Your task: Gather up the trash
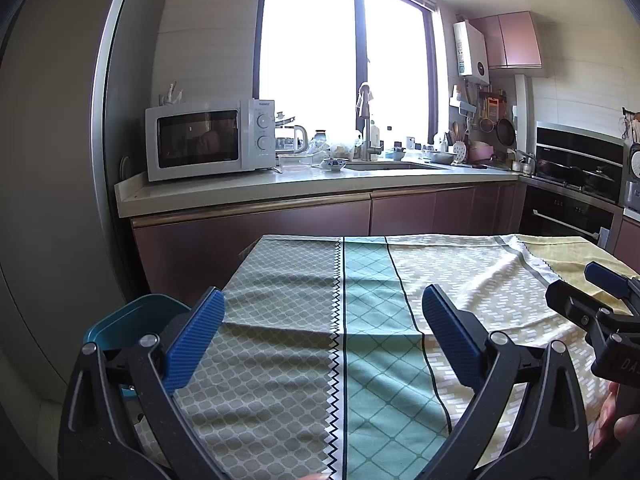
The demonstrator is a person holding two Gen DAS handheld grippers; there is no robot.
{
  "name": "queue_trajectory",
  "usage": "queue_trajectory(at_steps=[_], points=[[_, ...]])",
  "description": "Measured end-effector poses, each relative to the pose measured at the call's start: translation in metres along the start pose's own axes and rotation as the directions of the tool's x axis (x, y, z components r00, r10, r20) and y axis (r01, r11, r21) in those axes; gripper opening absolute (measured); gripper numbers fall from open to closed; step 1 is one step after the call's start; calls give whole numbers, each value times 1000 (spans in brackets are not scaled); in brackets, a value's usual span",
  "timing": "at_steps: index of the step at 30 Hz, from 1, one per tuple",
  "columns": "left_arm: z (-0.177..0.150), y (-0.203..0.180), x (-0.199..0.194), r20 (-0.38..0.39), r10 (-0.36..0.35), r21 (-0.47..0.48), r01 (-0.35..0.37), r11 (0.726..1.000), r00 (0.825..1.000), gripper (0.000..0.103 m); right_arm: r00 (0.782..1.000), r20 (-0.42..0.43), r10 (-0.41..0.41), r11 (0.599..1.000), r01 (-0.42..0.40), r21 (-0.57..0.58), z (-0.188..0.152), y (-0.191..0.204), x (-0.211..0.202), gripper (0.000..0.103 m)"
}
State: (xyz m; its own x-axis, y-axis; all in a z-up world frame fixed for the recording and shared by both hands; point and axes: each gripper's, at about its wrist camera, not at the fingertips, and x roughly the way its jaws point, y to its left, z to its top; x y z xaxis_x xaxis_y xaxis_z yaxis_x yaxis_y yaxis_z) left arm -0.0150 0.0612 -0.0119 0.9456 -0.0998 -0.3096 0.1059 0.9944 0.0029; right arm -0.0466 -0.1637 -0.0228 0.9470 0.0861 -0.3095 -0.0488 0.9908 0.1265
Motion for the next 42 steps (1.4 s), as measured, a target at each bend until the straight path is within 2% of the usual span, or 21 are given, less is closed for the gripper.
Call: queue_trajectory(at_steps=[42], points=[[-5,2,5,-10,11,-7,-11,1000,1000,97,1000,-2,-25,1000,25,16,-2,-3,1,96]])
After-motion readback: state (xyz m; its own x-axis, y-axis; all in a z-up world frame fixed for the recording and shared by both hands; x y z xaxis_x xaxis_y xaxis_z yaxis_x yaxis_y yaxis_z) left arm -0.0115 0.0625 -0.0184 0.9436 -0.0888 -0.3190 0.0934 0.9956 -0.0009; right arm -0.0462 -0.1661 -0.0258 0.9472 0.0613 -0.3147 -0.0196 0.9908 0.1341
